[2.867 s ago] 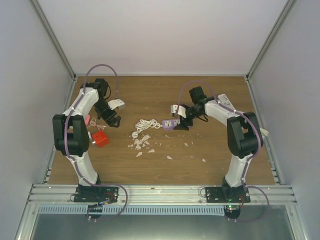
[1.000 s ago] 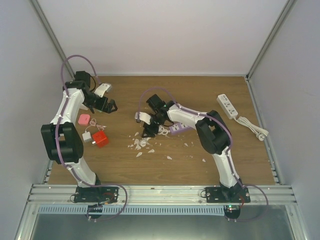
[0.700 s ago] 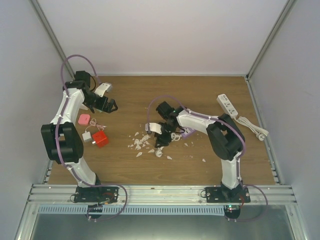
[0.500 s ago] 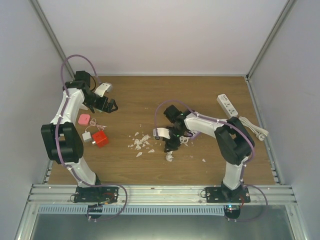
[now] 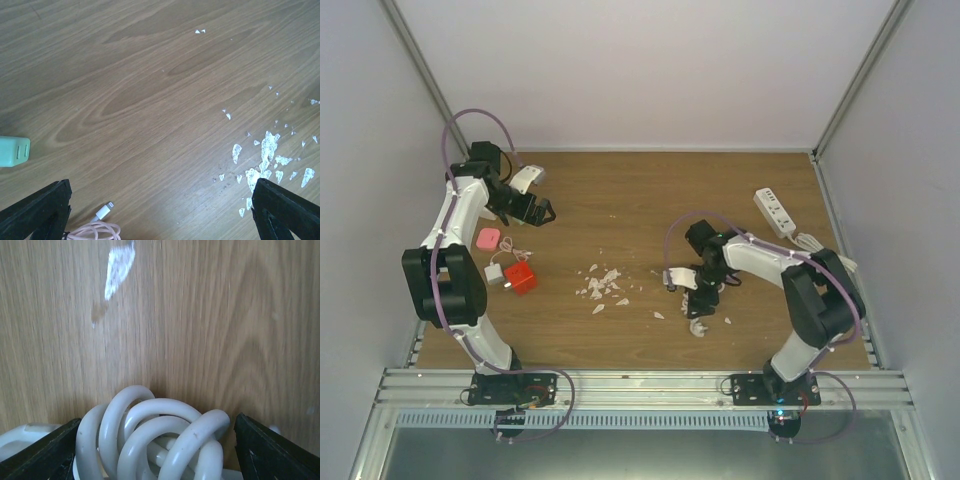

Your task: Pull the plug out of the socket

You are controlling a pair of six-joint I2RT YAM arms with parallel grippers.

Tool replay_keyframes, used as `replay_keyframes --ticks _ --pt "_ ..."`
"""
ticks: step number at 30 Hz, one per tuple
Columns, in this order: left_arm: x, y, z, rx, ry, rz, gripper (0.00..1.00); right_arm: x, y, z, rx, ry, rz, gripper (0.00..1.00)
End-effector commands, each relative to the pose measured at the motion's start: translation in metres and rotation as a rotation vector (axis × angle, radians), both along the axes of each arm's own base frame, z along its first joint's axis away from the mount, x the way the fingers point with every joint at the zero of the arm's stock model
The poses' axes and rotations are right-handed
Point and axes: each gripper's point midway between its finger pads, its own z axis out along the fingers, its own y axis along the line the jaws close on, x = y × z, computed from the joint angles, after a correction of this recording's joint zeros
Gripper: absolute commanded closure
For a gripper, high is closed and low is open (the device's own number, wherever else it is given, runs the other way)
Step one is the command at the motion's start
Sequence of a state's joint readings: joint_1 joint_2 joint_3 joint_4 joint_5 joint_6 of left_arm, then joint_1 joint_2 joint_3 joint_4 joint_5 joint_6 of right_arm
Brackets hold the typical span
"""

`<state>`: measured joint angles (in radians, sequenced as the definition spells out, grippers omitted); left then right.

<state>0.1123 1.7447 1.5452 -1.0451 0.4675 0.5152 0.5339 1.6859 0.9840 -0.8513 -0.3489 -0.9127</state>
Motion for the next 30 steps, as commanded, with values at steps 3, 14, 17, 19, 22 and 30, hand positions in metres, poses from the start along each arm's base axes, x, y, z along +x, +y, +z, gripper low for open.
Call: replay_keyframes --ticks 3,14,17,19,22,30 --pt "0.005 -0.002 0.013 0.001 -0.067 -0.03 0.01 -0.008 -0.045 0.002 -0.087 0.001 -0.095 0.2" --pt "0.009 -0.012 0.026 -0.05 -0.082 -0.039 0.01 0.01 -0.078 0.037 0.001 -0.036 -0.434 0.16" --pt "0.011 -0.015 0.03 -0.059 -0.09 -0.044 0.01 0.026 -0.081 0.058 0.062 -0.074 -0.556 0.15" --pt "0.013 -0.016 0.03 -0.059 -0.094 -0.044 0.01 0.041 -0.092 0.069 0.059 -0.152 -0.627 0.13" --pt "0.014 -0.017 0.03 -0.064 -0.091 -0.04 0.01 0.066 -0.118 0.087 0.058 -0.244 -0.775 0.04" --pt "0.02 -0.019 0.036 -0.072 -0.108 -0.027 0.01 0.117 -0.196 0.099 0.089 -0.143 -1.322 0.0"
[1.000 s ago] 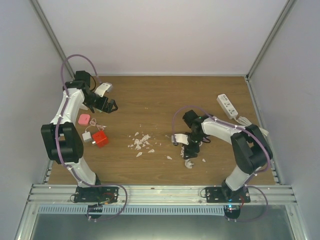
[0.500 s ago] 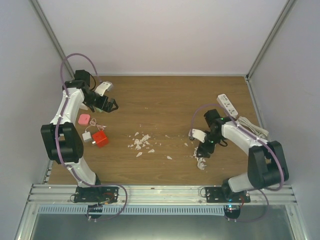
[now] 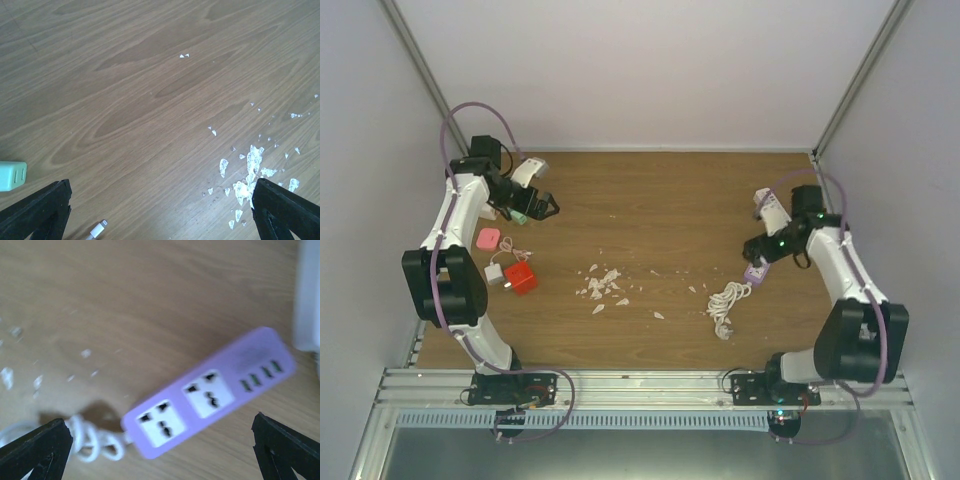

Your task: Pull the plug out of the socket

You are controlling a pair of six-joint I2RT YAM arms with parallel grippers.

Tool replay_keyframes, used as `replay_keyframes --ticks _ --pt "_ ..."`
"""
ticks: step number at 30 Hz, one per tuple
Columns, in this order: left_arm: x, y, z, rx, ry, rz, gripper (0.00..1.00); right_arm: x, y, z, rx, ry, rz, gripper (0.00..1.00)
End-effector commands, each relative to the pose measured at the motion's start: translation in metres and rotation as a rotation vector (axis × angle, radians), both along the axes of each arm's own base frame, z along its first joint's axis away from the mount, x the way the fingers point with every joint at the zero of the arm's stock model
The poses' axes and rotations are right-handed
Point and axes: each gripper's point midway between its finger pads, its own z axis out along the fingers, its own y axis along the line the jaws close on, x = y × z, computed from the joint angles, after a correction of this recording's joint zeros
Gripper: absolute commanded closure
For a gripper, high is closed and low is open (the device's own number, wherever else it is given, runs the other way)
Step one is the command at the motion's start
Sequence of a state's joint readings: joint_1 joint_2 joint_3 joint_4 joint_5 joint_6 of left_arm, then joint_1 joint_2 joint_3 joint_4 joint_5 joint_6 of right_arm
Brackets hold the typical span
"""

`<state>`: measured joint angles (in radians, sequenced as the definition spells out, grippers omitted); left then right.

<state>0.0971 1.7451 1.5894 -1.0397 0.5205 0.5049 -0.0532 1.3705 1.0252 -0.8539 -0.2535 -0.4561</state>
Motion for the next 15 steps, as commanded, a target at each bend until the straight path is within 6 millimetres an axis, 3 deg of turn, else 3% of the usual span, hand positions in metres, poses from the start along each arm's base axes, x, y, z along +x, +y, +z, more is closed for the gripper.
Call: replay_keyframes --ticks 1,7,15 --pt "0.012 -0.006 0.017 -0.024 -0.058 0.0 0.01 0.023 -0.036 0.003 0.125 0.05 -0.34 0.01" --pt "0.011 -0.007 0.023 -0.029 -0.073 0.005 0.01 0.021 -0.067 -0.031 0.095 0.118 -0.624 0.0" --pt "0.012 -0.007 0.026 -0.028 -0.074 0.011 0.01 0.021 -0.064 -0.058 0.098 0.165 -0.685 0.0"
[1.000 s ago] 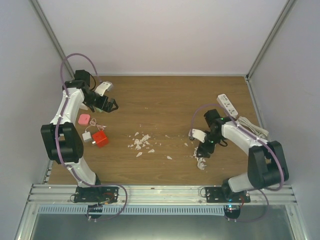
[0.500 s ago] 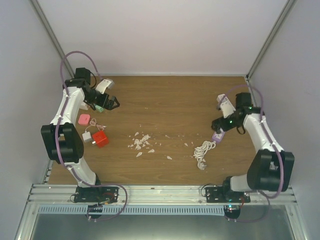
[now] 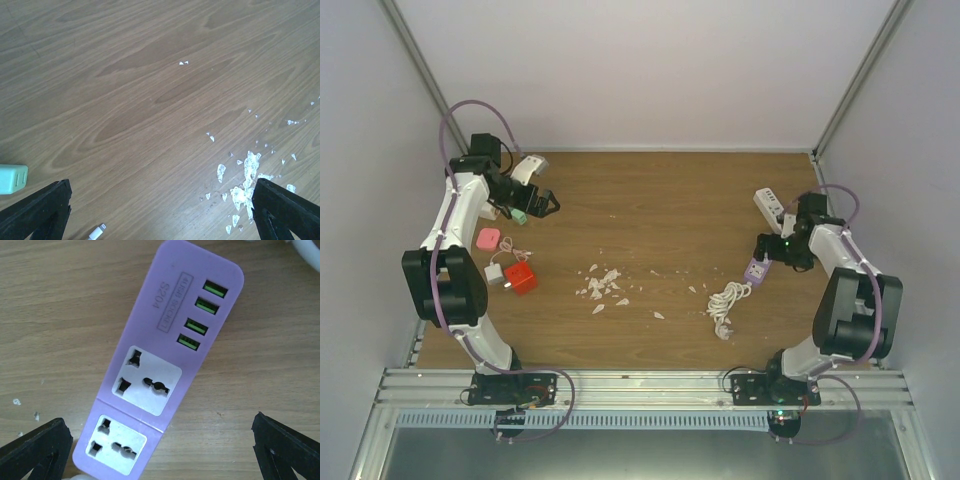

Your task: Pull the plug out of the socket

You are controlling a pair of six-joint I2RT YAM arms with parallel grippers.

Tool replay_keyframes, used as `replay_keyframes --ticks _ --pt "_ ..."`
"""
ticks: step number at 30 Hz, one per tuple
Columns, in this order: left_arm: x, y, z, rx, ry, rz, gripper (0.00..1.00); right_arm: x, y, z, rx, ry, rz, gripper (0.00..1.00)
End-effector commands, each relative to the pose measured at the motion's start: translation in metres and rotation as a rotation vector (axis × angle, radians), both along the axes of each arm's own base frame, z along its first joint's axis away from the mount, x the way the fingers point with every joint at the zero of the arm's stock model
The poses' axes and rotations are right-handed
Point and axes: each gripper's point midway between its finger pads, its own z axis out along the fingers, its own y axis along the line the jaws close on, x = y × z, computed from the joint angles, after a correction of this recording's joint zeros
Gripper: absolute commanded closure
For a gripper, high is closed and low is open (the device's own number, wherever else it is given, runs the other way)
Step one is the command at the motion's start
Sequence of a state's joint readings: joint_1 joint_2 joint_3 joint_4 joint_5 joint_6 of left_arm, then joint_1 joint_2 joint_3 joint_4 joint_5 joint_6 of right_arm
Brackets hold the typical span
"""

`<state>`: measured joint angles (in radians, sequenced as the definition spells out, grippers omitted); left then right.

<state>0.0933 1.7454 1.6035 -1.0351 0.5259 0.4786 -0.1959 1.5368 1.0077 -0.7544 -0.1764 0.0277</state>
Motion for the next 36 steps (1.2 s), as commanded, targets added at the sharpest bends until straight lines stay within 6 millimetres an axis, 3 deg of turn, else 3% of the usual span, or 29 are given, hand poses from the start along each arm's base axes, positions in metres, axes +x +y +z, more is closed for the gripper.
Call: replay_keyframes --ticks 1,12,20,30,36 --pt "0.01 -0.005 0.021 -0.016 -0.068 -0.001 0.01 0.006 -0.003 -0.013 -0.019 0.008 -0.068 0.0" --pt "0.013 -0.006 0.024 -0.003 -0.065 -0.002 0.01 0.02 0.019 -0.035 -0.046 0.031 -0.006 0.04" --pt "0.013 -0.006 0.024 0.0 -0.065 0.0 0.01 0.035 0.011 -0.048 -0.112 0.076 0.014 0.21" --pt "0.011 -0.005 0.021 0.007 -0.058 -0.001 0.01 0.076 0.017 -0.052 -0.131 0.039 0.264 0.52" --pt "0.01 -0.005 0.017 0.009 -0.049 0.003 0.01 0.11 0.018 -0.057 -0.139 0.021 0.371 0.59"
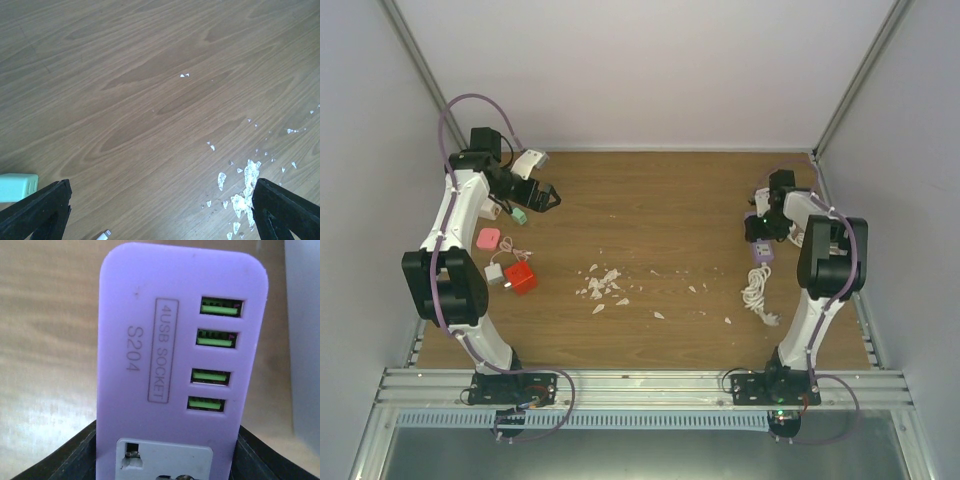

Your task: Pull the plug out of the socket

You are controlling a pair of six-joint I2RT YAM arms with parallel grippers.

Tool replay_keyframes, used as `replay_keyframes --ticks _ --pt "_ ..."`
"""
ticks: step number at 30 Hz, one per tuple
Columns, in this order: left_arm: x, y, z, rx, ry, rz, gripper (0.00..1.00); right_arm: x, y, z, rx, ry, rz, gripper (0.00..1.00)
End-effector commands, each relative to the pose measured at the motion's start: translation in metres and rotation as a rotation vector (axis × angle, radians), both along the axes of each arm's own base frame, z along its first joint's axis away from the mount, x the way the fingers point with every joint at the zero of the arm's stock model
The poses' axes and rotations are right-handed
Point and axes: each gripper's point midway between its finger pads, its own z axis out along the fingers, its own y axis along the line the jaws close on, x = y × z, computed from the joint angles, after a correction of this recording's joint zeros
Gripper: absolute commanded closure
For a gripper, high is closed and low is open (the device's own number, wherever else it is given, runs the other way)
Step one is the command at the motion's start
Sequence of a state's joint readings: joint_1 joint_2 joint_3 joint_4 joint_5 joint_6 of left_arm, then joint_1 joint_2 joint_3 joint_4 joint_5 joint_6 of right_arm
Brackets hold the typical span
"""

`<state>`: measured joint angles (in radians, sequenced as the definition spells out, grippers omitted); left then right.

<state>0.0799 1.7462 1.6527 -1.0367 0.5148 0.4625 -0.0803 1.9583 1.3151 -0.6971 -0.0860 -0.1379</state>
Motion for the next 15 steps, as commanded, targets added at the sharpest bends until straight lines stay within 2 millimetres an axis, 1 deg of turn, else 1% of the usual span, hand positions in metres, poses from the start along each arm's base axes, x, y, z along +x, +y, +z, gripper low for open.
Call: replay_keyframes --ticks 1,2,6,9,12,15 --pt "0.001 -0.001 0.001 0.002 -0.009 0.001 0.01 0.03 0.003 -0.003 -0.008 -0.034 0.133 0.6" --pt "0.001 -0.001 0.0 0.003 -0.008 0.001 0.01 0.035 0.003 -0.006 -0.006 -0.03 0.137 0.6" --pt "0.0 -0.001 -0.002 0.004 -0.001 0.006 0.01 0.06 0.002 -0.004 -0.011 -0.058 0.15 0.59" --pt "0.001 0.0 -0.004 0.01 0.001 0.01 0.01 0.075 -0.002 -0.004 -0.03 -0.078 0.167 0.59" --pt "0.001 0.001 -0.002 0.015 -0.005 0.011 0.01 0.084 -0.003 -0.003 -0.045 -0.096 0.187 0.57" --pt "0.001 0.002 -0.001 0.02 -0.008 0.014 0.01 0.087 0.001 0.003 -0.037 -0.102 0.204 0.49"
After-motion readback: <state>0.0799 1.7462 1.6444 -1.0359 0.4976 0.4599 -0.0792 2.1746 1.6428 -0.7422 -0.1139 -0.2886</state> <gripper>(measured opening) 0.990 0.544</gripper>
